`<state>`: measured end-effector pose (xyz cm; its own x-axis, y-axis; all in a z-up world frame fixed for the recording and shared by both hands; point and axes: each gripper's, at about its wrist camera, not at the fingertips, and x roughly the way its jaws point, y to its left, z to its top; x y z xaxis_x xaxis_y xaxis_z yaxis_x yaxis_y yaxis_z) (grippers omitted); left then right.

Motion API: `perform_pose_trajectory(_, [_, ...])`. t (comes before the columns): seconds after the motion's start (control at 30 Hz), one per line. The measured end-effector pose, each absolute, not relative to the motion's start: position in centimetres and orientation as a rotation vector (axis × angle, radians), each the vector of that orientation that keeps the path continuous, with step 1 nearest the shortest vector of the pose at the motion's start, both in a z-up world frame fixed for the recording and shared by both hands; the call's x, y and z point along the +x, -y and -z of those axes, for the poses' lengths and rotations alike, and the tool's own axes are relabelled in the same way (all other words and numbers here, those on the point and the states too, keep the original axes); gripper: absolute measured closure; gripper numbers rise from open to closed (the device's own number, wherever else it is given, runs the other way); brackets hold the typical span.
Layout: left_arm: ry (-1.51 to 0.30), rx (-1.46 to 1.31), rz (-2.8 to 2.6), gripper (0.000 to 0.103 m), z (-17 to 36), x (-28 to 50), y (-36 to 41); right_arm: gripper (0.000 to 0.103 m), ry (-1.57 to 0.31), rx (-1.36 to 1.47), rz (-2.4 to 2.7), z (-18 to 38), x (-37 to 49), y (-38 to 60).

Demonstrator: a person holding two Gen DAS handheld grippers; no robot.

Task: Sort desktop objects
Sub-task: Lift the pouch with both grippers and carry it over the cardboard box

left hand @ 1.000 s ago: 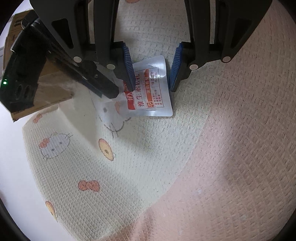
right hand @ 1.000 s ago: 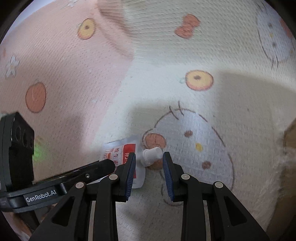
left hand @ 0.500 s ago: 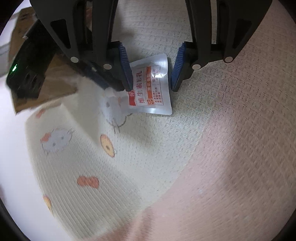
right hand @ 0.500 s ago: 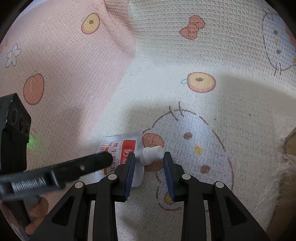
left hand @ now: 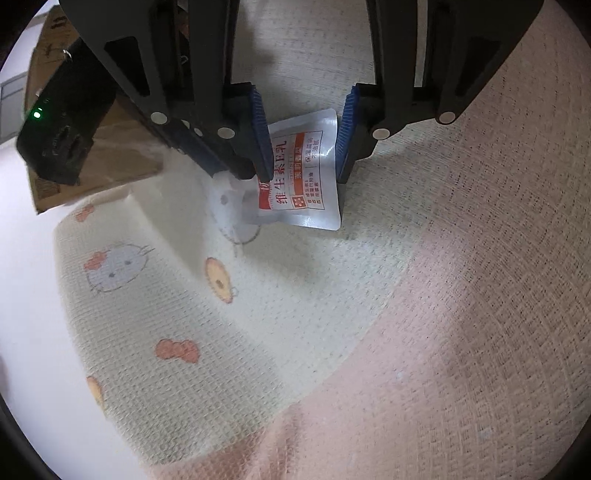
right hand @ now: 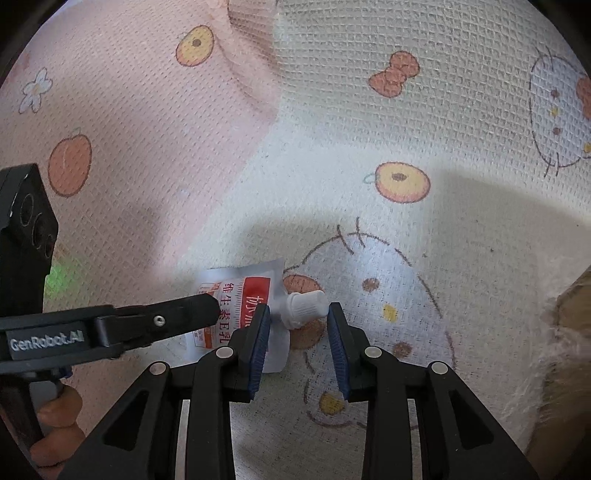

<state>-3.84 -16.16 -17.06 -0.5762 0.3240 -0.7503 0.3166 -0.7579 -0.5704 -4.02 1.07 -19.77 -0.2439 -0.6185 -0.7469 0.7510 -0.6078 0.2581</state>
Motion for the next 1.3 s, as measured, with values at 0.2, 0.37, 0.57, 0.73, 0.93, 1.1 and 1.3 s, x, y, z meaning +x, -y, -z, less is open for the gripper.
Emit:
perform_pose_trajectory(0.2, [0.948,-1.352,-2.653,0.067,13.9,-2.7,15.0,0.075,-0.105,1.089,1.943,17.9,-3.8,-2.2])
perform_pose_trajectory(0.37, [0.87,-1.292,-2.708,0.067,11.4,-1.0,14.6,0.075,-0.119,1.013,1.97,15.0,-1.9,-2.7])
perform_pose_trajectory(0.57, [0.876,-1.218,-2.727,0.067,8.5,1.1,14.8,0.075,-0.146,0.946,1.955,11.8,0.4,-3.7])
perform_pose_trajectory(0.73, [0.817,-1.172,-2.771,0.067,5.9,2.1,13.9,0.075,-0.148,0.936,1.951,9.0,1.8,-4.9])
perform_pose_trajectory(0.93, [0.703,-1.13,-2.836,0.067,2.6,2.8,12.1,0.075,-0.18,0.873,1.966,6.0,3.1,-6.1])
perform_pose_trajectory(1.1, [0.677,-1.093,-2.831,0.067,0.6,3.3,10.4,0.075,-0.145,0.851,1.978,3.9,3.1,-8.2])
perform_pose_trajectory(1.3, [0.589,-1.038,-2.838,0.066,-1.7,3.4,6.8,0.075,-0.137,0.821,2.009,1.5,3.1,-11.6])
